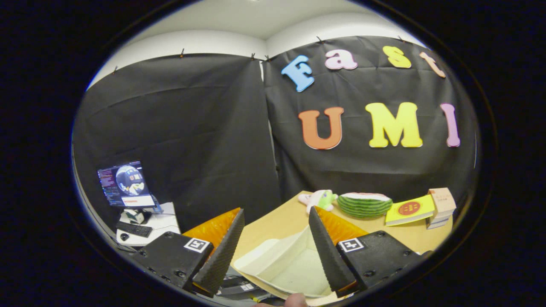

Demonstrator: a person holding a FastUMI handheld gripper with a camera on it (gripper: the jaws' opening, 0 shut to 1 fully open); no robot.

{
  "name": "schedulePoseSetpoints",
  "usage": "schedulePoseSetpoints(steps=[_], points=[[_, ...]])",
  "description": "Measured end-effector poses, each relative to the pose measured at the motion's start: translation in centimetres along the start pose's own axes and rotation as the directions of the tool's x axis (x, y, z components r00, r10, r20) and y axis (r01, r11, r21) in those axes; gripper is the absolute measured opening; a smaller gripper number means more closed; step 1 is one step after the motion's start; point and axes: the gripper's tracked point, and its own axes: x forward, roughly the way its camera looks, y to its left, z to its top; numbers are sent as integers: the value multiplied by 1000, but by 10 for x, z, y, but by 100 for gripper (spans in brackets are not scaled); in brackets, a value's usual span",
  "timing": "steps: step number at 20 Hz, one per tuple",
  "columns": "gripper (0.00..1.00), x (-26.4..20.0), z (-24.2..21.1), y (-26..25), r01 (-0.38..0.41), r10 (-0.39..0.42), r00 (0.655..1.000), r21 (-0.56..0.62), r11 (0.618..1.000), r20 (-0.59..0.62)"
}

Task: Open the storage box then place both shoes into the box .Put the left shoe in first, then the right shoe, with the right side of both shoes facing outward in a uniform manner.

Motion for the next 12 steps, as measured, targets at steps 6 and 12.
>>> schedulePoseSetpoints(steps=[6, 12], points=[[95, -52, -20, -78, 149, -150, 988, -21, 989, -33], [95, -84, -74, -158, 271, -271, 945, -25, 962, -182]])
